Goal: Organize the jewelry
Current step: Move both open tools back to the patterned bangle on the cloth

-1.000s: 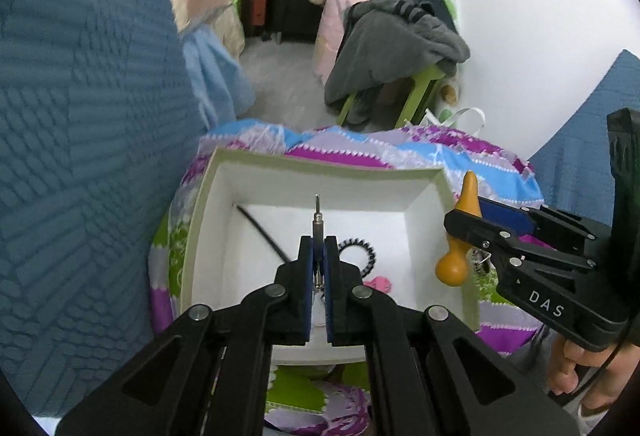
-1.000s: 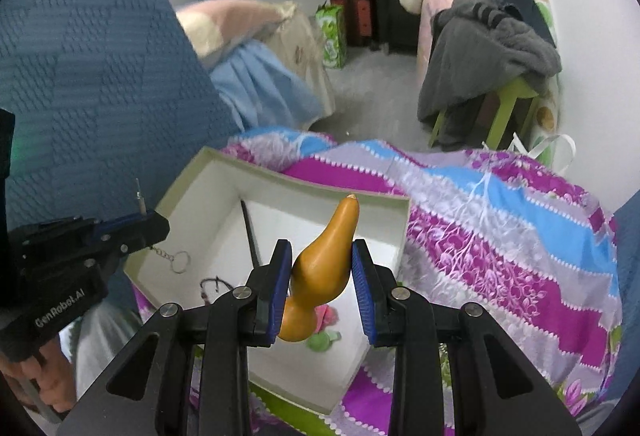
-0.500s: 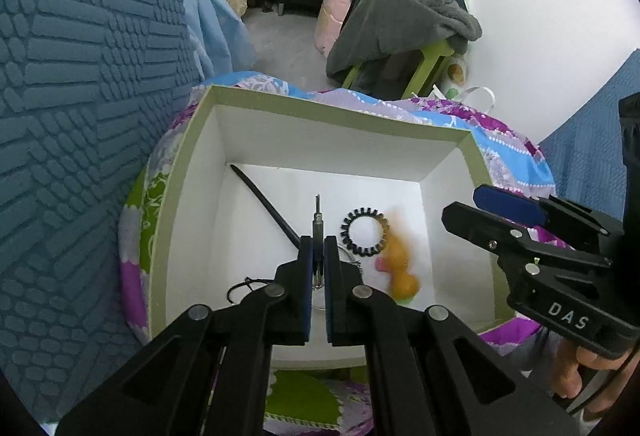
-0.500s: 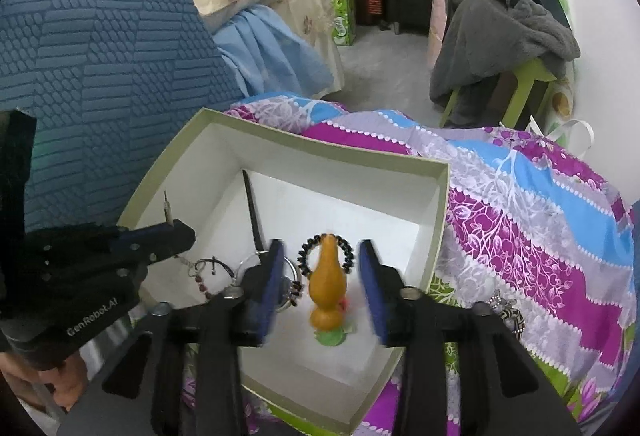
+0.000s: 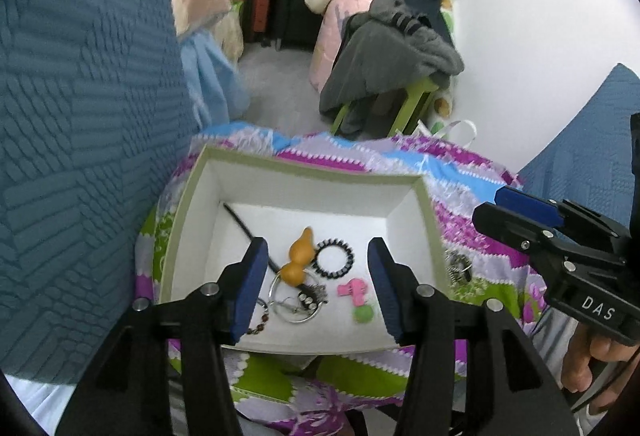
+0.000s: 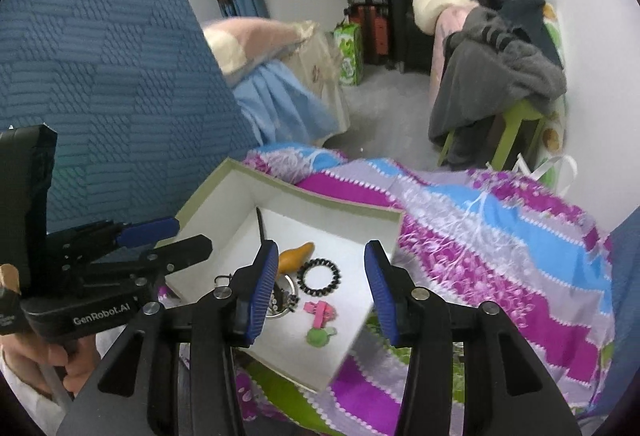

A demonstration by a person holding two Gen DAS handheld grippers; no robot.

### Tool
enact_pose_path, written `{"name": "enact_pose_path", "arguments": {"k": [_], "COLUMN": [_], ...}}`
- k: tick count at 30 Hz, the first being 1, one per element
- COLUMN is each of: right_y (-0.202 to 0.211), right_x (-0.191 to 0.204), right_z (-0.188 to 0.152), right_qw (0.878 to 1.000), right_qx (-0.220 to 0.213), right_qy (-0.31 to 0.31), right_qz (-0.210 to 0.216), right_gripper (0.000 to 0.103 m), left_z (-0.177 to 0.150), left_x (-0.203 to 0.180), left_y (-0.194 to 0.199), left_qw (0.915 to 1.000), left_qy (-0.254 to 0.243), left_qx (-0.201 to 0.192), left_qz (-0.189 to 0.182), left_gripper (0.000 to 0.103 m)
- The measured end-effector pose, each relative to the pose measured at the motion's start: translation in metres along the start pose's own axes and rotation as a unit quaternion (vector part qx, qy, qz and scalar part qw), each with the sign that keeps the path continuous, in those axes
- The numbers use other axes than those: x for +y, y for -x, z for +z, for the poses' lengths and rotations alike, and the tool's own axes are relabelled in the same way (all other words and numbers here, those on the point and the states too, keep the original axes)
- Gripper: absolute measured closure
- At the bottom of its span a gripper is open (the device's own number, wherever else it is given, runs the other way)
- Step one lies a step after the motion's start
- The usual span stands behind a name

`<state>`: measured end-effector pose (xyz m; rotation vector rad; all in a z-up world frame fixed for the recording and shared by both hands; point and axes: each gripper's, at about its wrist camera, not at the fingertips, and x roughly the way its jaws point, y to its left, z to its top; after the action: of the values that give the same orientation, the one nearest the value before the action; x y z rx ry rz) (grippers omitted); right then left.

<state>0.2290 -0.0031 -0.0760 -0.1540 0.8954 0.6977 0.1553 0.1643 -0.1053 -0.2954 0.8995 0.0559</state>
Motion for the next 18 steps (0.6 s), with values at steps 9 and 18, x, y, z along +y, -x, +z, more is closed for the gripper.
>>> {"name": "enact_pose_path", "arguments": {"k": [9, 18], "right_y": [0.042, 0.055], "right_x": [-0.038, -0.084], "right_z": [-0.008, -0.038], "right_qw": [0.999, 0.996], "right_qx": [-0.039, -0.041], "right_qy": [-0.018, -0.039], "right_qz": [-0.032, -0.063], "right_gripper": [0.060, 0.060], "left_z": [0.006, -0.003], "left_x": [-0.040, -0.087], "left_y": [0.017, 0.004], "left_qw": [0.9992, 0.9976], "left_qy": [-0.006, -0.021], "left_qx": [-0.033, -0.032], "left_qz": [-0.023, -0.058], "left_gripper": [0.050, 0.050]}}
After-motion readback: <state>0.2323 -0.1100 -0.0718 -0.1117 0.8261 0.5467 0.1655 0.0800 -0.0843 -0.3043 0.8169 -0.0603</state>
